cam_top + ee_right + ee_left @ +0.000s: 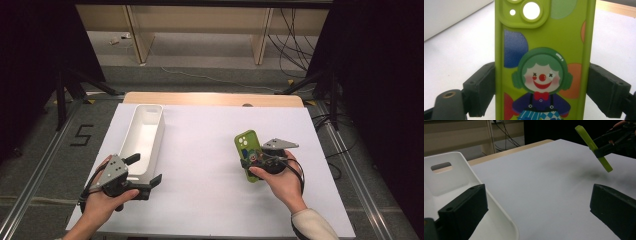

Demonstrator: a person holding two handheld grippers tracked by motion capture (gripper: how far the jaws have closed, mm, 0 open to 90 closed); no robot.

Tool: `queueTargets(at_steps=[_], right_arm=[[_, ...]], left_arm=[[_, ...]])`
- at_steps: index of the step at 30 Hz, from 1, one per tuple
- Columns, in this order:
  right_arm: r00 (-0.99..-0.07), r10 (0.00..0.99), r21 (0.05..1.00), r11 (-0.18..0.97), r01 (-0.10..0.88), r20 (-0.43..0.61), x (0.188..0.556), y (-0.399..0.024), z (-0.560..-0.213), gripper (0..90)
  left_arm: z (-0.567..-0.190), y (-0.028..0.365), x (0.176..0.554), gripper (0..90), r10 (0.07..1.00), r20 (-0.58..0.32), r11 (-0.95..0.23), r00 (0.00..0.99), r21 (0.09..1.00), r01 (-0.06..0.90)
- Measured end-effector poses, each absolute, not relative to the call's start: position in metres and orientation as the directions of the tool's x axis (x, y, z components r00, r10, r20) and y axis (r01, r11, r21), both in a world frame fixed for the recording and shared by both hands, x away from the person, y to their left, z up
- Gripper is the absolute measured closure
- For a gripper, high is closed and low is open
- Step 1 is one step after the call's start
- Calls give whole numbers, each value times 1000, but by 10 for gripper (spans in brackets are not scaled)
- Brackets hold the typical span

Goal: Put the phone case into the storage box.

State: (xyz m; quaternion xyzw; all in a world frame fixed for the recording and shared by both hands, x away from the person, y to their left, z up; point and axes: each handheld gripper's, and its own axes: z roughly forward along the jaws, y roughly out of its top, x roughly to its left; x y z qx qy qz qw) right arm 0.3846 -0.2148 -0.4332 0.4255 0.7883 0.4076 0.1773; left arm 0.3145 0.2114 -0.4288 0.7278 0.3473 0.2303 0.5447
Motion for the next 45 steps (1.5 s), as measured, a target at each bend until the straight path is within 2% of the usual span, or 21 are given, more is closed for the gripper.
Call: queueTargets(at_steps=[12, 45], right_arm=[[-594, 802, 818, 301, 490, 61, 381, -202, -430, 168], [-649, 759, 841, 318, 437, 50, 371, -169, -430, 168]], left_arm=[[-416, 197, 326, 26, 750, -38, -173, 661, 952, 251], [-388, 112, 369, 80, 665, -56, -167, 745, 961, 221]])
